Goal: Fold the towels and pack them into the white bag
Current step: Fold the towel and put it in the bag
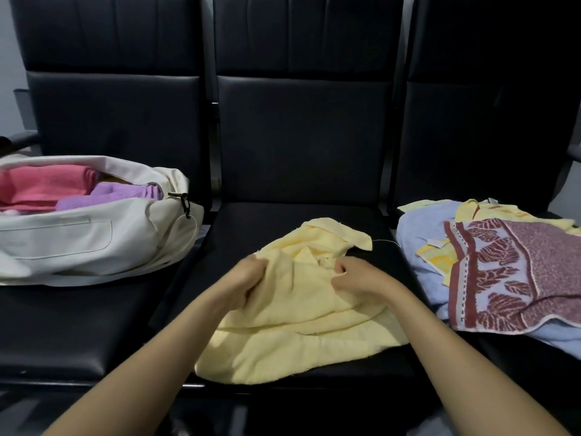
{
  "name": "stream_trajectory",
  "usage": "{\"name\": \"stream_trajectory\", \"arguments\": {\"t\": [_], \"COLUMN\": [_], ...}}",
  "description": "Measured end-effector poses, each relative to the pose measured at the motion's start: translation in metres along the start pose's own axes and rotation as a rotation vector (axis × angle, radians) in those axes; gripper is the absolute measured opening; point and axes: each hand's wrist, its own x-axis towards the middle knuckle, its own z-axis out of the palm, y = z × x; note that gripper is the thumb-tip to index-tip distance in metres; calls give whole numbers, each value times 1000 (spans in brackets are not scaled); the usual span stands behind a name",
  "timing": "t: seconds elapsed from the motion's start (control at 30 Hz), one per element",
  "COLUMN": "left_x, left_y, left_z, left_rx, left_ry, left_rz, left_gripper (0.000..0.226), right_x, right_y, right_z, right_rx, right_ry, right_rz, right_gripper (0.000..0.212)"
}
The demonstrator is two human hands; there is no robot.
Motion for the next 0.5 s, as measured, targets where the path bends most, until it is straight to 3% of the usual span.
{"name": "stream_trajectory", "arguments": {"t": [0.1, 0.17, 0.3, 0.4, 0.5], "left_x": [2, 6, 14, 15, 15], "left_y": [10, 11, 4, -4, -15], "left_z": [-23, -42, -76, -82, -71], "left_rx": [-226, -223, 96, 345, 702], "left_ry": [70, 141, 404, 358, 300], "left_rz": [40, 123, 343, 234, 111], "left_gripper": [25, 16, 28, 22, 38], "right_x": [0, -4, -13, -17, -9], "right_y": [4, 7, 20, 19, 15], "right_z": [-16, -28, -39, -37, -26], "right_rx": [254, 356, 60, -87, -60], "right_ry": [114, 110, -109, -289, -50], "right_rz": [-6, 3, 53, 156, 154], "right_gripper": [36, 38, 27, 34, 41]}}
